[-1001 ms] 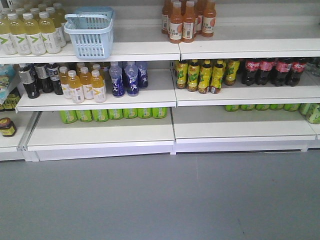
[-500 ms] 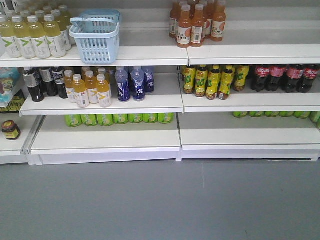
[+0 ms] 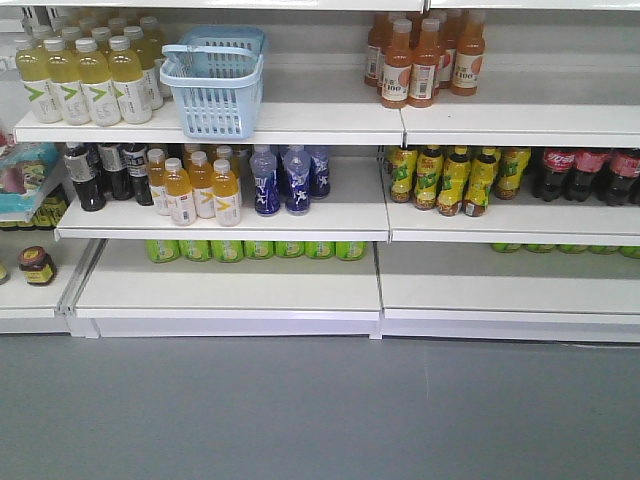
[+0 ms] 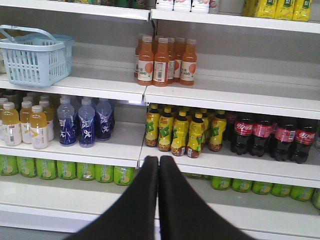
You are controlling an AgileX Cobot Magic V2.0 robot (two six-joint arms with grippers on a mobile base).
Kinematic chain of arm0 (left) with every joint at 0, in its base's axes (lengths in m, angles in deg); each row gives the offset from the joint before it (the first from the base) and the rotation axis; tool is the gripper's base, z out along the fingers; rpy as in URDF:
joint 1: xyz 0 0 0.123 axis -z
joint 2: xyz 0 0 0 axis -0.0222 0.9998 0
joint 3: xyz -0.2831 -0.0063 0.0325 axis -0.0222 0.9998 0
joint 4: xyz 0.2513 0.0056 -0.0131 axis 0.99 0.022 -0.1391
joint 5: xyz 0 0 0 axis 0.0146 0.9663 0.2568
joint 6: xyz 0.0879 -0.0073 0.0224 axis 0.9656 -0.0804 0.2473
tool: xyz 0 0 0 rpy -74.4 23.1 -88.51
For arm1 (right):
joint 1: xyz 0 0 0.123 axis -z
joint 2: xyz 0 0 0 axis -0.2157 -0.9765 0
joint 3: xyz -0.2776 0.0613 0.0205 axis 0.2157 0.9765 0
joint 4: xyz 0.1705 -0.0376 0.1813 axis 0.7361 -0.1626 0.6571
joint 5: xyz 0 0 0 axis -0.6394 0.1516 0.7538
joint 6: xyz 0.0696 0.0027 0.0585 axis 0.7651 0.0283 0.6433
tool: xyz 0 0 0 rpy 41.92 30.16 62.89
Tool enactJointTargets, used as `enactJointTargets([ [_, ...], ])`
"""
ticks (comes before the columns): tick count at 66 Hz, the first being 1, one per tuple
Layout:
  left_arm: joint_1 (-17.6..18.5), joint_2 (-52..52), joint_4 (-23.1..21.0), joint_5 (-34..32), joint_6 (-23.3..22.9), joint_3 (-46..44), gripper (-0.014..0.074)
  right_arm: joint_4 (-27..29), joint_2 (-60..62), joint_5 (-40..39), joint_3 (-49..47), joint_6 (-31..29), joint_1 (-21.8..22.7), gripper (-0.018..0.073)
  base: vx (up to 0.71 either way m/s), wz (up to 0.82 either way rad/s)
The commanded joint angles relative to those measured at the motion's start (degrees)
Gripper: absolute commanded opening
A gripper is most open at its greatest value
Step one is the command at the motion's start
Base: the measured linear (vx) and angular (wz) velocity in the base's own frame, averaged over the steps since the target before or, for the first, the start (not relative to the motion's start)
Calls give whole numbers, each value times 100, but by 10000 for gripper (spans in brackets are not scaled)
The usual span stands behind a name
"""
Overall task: Place coke in basket with both arms
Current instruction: 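Drive the base toward the light-blue basket on the shelf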
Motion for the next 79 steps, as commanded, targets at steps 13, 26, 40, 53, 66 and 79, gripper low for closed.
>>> enactJointTargets([
  [13,39,-111,-22,-399,-54,-4,-6,-29,103,-431,62,-54,-5,-9,12,3],
  [26,39,-111,-22,-399,-54,-4,-6,-29,103,-431,62,-54,-5,-9,11,1],
  [40,38,-111,-17,-399,-54,-4,-6,-29,103,-431,62,-54,-5,-9,9,2],
  [53,38,-111,-17,-399,-54,-4,-6,-29,103,-431,62,-54,-5,-9,8,1],
  [66,38,-111,-17,-399,-54,-4,-6,-29,103,-431,62,-54,-5,-9,7,0],
  [79,38,-111,-17,-399,-54,-4,-6,-29,103,-431,62,-54,-5,-9,7,-1],
])
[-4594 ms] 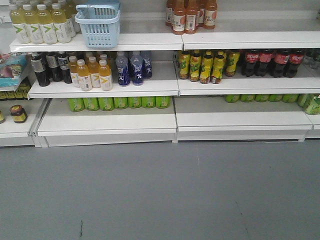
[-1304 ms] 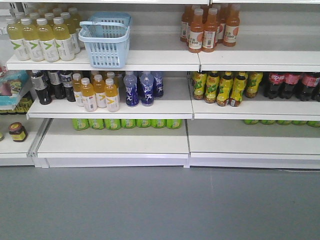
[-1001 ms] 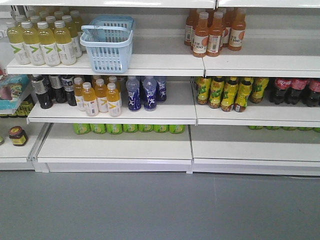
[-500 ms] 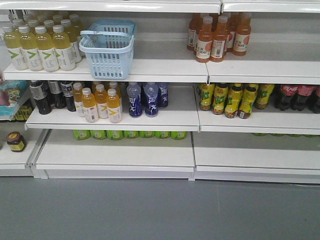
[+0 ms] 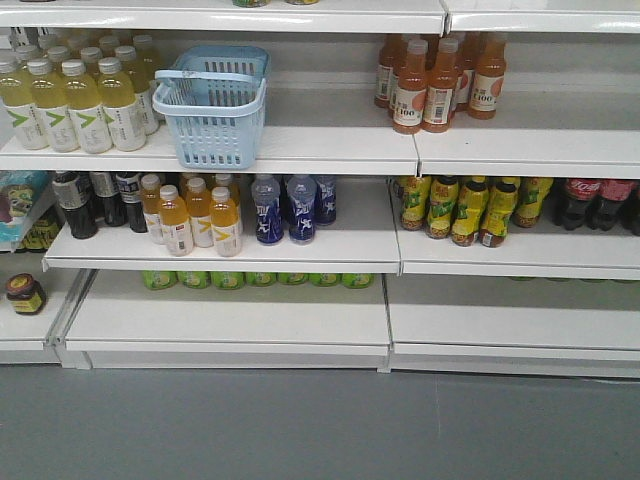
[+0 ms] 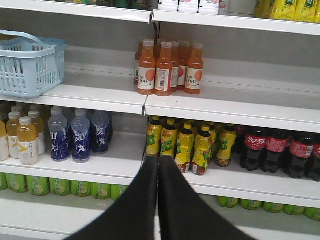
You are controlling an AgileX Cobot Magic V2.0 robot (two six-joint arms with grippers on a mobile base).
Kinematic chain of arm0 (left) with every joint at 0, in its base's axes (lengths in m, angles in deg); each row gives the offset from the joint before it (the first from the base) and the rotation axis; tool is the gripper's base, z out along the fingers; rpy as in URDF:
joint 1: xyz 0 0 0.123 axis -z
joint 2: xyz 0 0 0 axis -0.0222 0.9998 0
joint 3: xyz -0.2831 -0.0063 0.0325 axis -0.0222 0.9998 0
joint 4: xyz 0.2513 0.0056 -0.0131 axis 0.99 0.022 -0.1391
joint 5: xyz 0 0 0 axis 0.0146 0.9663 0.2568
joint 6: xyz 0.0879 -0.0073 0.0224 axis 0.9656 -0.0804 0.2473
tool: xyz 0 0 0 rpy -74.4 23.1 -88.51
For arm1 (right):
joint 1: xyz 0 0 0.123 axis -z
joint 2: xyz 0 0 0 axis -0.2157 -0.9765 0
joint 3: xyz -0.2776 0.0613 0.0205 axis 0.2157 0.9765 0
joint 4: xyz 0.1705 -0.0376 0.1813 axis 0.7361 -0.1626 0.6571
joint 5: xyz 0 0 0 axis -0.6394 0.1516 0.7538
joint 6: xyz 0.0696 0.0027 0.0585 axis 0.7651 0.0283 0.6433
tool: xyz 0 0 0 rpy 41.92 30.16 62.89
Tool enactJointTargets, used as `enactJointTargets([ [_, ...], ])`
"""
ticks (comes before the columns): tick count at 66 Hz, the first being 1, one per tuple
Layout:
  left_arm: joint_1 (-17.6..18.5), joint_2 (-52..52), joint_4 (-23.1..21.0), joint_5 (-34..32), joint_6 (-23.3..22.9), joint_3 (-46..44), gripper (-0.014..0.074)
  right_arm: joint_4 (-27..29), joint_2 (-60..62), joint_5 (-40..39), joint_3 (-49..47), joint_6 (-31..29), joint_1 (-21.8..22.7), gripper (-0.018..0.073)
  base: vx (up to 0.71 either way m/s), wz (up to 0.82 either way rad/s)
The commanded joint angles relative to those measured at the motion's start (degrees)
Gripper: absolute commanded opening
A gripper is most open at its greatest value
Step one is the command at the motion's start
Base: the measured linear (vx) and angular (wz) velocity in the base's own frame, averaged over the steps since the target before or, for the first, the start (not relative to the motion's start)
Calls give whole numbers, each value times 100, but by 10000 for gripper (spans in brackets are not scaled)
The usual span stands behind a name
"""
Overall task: Place coke in basket with both arms
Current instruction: 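Drive the base toward the light-blue basket on the shelf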
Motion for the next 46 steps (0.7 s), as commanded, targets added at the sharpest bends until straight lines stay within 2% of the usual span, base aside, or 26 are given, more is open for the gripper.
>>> enactJointTargets([
  [1,38,-111,-17,-399,-54,-4,-6,-29,103,-431,62,-54,-5,-9,7,-2],
  [46,38,-111,-17,-399,-54,-4,-6,-29,103,-431,62,-54,-5,-9,7,-3],
])
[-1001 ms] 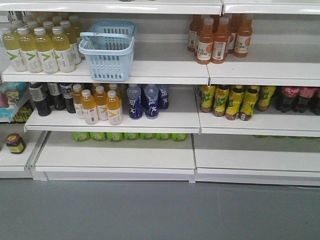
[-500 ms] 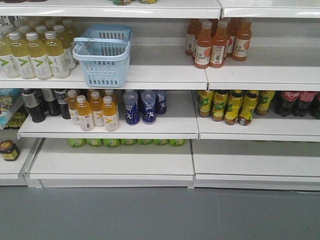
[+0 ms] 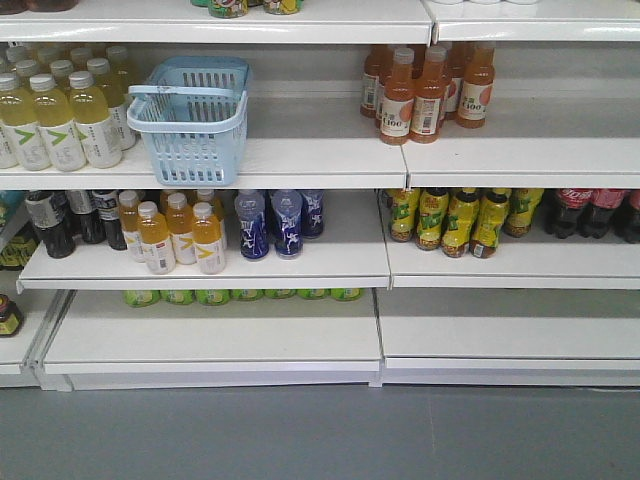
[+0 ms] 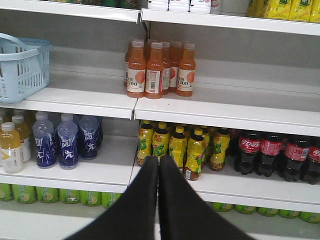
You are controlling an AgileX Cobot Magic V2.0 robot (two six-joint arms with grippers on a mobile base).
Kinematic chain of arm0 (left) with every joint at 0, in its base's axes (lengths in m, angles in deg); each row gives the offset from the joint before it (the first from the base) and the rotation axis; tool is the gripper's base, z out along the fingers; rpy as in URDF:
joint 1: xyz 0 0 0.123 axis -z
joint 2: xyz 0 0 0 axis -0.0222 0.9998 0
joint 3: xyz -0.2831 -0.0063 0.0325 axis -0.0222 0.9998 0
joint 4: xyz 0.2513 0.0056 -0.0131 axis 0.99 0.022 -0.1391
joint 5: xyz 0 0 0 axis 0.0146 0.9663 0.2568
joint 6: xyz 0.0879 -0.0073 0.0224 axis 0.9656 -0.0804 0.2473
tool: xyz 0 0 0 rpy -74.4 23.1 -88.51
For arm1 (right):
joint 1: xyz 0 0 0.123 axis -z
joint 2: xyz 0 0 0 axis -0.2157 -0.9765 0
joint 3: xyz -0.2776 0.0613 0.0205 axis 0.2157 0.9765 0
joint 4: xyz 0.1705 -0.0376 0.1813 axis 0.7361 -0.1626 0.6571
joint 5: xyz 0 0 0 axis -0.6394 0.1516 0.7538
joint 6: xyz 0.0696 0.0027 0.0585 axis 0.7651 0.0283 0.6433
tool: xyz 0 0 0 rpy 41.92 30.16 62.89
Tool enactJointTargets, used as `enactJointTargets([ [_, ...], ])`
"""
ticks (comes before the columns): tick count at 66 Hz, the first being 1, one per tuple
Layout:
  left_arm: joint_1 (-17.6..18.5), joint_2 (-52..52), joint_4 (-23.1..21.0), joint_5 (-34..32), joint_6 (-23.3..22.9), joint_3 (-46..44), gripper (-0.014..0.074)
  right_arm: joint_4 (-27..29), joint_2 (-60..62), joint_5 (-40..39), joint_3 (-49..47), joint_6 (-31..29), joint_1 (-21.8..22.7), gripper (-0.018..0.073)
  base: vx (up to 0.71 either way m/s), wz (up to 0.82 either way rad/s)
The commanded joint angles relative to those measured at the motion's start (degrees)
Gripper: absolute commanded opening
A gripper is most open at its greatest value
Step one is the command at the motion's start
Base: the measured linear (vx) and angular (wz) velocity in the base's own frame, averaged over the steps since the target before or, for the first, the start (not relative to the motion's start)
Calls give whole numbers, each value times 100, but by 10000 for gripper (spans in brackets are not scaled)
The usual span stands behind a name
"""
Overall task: Place coke in basket with both arms
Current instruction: 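Drive the base toward the light-blue basket on the shelf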
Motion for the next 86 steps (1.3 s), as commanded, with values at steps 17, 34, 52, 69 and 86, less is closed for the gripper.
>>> enactJointTargets([
  [17,38,-111,-17,-399,-54,-4,-6,-29,103,-431,62,-54,-5,-9,6,-5],
  [34,38,-111,-17,-399,-54,-4,-6,-29,103,-431,62,-54,-5,-9,7,-6],
  [52,38,-111,-17,-399,-54,-4,-6,-29,103,-431,62,-54,-5,-9,8,-5],
  [69,38,-111,-17,-399,-54,-4,-6,-29,103,-431,62,-54,-5,-9,8,2],
  [86,38,-111,-17,-399,-54,-4,-6,-29,103,-431,62,-54,-5,-9,8,4],
])
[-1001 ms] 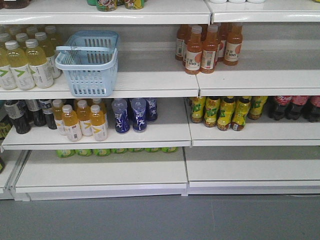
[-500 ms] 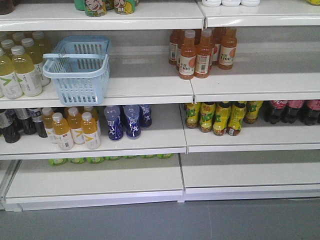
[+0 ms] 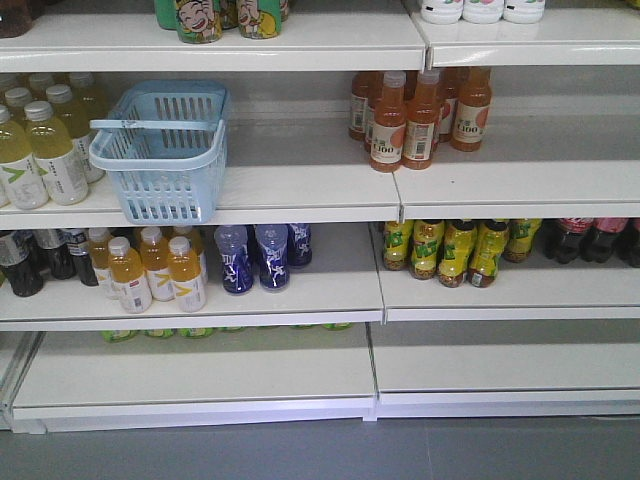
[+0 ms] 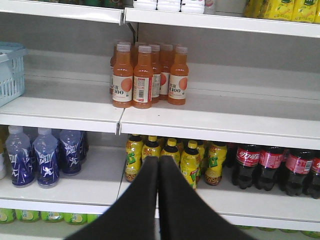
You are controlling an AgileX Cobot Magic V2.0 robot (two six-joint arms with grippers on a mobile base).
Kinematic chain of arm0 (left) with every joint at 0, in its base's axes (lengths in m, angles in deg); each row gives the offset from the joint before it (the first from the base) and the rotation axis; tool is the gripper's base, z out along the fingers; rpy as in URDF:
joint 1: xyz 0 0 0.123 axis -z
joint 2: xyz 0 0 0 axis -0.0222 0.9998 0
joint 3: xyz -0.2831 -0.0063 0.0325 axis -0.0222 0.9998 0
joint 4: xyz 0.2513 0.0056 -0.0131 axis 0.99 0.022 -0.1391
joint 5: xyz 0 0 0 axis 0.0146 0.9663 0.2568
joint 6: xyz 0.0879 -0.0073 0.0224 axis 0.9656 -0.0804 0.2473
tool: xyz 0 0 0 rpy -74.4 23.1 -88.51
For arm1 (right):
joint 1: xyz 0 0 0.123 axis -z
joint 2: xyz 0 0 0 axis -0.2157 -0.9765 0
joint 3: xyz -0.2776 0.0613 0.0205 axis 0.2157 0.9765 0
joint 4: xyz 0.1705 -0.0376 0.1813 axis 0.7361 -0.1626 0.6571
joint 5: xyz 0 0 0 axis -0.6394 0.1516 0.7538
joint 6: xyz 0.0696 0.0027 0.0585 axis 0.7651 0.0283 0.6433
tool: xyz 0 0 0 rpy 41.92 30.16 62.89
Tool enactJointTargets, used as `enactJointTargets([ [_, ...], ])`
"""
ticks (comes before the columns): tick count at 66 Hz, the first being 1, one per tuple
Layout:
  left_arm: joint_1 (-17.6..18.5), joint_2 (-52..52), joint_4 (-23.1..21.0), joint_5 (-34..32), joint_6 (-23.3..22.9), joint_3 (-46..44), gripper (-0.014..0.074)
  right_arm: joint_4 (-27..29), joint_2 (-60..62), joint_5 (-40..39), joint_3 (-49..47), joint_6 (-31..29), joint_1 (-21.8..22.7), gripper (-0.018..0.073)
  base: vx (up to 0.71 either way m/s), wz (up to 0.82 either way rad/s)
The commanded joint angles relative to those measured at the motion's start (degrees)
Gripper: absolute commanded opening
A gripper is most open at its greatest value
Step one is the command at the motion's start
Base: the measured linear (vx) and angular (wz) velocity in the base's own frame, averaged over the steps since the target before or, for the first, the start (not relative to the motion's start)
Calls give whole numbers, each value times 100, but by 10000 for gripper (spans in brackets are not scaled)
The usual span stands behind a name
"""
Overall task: Place coke in basket with both arms
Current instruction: 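Drive the base toward the light-blue basket on the shelf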
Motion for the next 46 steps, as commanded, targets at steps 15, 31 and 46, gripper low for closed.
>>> enactJointTargets([
  [15,38,-111,-17,-399,-54,-4,-6,-29,103,-431,62,-54,-5,-9,5,1],
  [31,38,-111,-17,-399,-54,-4,-6,-29,103,-431,62,-54,-5,-9,5,1],
  [46,38,-111,-17,-399,-54,-4,-6,-29,103,-431,62,-54,-5,-9,4,1],
])
